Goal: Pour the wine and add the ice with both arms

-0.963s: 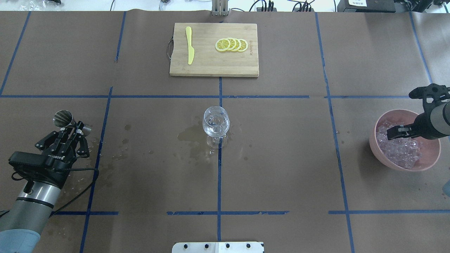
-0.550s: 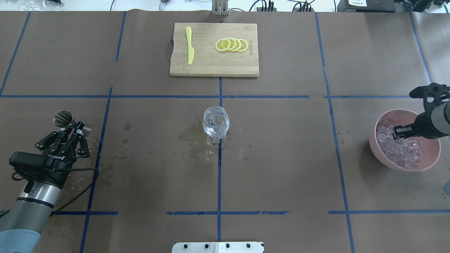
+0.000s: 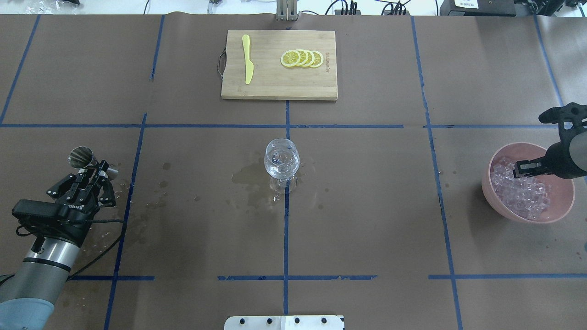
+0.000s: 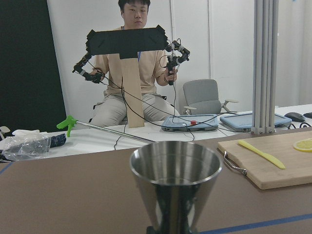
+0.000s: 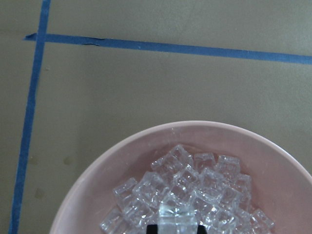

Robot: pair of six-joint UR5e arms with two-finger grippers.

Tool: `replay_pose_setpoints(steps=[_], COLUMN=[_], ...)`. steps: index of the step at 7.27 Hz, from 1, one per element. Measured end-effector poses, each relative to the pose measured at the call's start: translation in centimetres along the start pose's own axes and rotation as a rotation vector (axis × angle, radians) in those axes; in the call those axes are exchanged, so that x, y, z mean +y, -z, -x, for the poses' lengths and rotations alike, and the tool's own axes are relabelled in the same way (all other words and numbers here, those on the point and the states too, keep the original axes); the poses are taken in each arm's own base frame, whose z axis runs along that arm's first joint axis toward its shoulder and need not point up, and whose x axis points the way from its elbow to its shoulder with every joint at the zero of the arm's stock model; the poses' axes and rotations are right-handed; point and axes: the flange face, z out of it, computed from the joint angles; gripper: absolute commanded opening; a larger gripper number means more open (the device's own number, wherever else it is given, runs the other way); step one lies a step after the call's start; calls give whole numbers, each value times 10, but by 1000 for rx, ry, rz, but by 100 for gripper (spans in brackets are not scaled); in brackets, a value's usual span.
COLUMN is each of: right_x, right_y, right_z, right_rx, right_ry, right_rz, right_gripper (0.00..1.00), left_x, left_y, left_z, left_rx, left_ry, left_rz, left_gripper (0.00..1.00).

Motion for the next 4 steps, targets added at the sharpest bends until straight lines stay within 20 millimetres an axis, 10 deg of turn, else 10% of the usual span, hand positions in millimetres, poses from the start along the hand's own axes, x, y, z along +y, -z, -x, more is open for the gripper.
replay_pose_setpoints(steps=[4], right_x=[1], right_y=[52], right_z=[19], right_rx=[-71], right_ry=[2], right_rz=[-57], right_gripper=[0], left_x=[35], left_y=[-5], left_z=[19], left_rx=[-27], left_ry=[9], left_rz=[11], left_gripper=[0])
